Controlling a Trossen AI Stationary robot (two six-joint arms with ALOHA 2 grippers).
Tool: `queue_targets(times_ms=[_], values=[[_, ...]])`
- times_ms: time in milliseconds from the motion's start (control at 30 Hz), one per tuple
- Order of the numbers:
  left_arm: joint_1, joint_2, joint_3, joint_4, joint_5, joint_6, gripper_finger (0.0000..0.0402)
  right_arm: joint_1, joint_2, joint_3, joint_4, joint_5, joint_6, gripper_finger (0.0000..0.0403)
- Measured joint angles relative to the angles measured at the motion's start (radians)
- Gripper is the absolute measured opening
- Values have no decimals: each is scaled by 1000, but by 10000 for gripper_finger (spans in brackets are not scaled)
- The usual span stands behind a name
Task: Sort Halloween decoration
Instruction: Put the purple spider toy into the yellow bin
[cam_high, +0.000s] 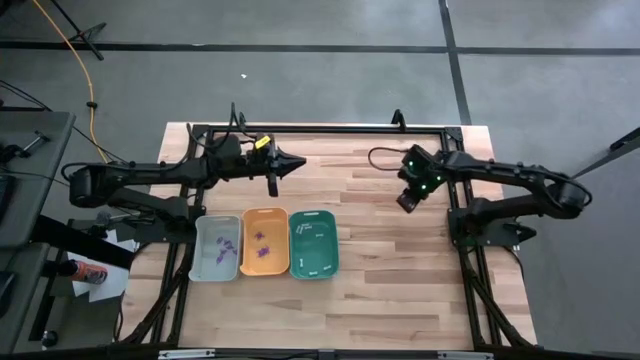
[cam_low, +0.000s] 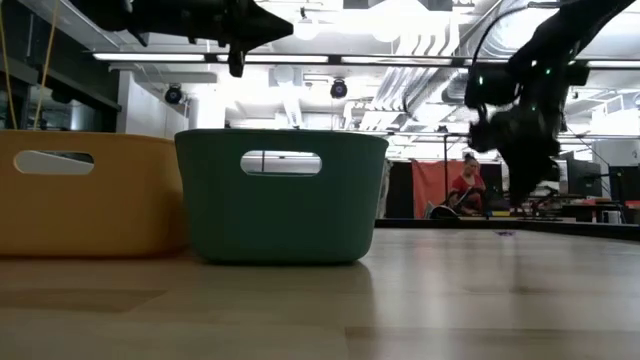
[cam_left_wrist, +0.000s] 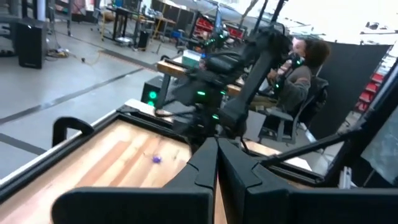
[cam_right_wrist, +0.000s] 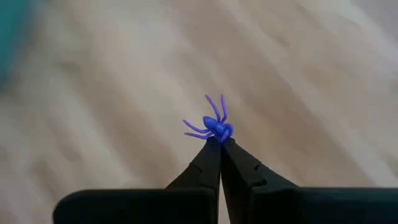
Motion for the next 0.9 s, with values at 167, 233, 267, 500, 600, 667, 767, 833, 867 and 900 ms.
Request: queue_targets(times_ms=[167,233,267,500,600,667,767,833,867,900], values=[[23,0,0,-1,0,-1,0,183,-9,0,270,-75,99,1],[26,0,0,-4,0,0,0,256,19,1,449,-70,137,1],[26,0,0,-6,0,1,0,290,38,1,545,-59,156,0],[26,0,0,-8,2,24,0,405,209,42,1203,38,180,0],[26,-1,0,-8,31,33,0,393,231,147,1244,39,130,0],[26,-12,1,-6,66,33,0,382,236,234,1197,32,72,0],[19,-28,25,-31,109,45,0,369,241,375,1081,13,-26,0],[3,-37,47,-72,123,82,0,364,240,460,986,12,-88,0],[-7,-40,57,-91,123,105,0,364,240,492,940,12,-112,0],[-15,-44,63,-108,123,127,0,363,240,520,901,12,-132,0]])
